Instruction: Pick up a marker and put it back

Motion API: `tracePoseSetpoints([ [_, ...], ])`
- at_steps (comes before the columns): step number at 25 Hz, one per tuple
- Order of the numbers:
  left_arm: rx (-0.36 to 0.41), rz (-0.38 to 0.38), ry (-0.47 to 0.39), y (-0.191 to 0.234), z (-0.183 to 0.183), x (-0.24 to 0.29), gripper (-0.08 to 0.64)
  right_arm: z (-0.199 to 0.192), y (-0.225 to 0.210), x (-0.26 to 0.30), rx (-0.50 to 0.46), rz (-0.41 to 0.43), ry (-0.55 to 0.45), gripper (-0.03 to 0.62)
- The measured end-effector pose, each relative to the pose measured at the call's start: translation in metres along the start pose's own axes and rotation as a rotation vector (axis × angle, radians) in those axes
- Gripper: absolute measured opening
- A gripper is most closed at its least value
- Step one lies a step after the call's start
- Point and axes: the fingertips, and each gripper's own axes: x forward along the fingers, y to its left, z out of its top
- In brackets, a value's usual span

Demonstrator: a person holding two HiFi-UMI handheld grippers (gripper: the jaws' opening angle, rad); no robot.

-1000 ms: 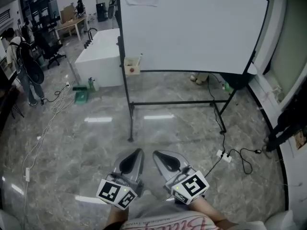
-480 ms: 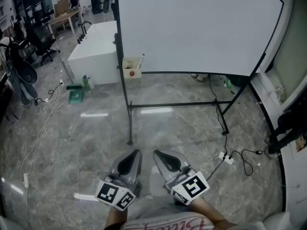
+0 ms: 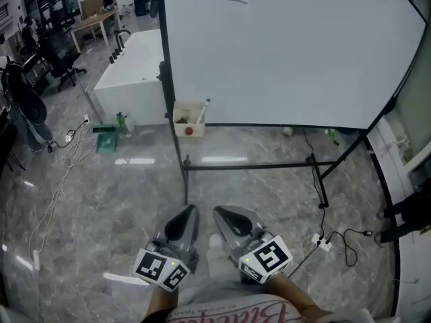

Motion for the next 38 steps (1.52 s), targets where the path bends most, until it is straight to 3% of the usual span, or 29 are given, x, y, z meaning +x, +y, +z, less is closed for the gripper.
tracePoseSetpoints([
  [11,0.027,0.046,-0.013,0.062,0.014,0.092,-0.002,0.016,-0.101,0.09,0.012,0.004,-0.012,0.002],
  [22,0.007,0.035,0.009,0.116,0.021,0.144,-0.002,-0.003,-0.188,0.159,0.112,-0.129,0.038,0.021],
  [28,0.006,-0.009,0.015,0.14,0.028,0.168,-0.002,-0.023,-0.216,0.196,0.193,-0.17,0.094,0.107],
  [33,0.005,-0.032,0.013,0.153,0.032,0.182,-0.002,-0.025,-0.228,0.218,0.217,-0.179,0.082,0.104],
  [38,0.004,-0.036,0.005,0.157,0.037,0.185,-0.002,-0.021,-0.217,0.223,0.2,-0.118,0.07,0.064],
])
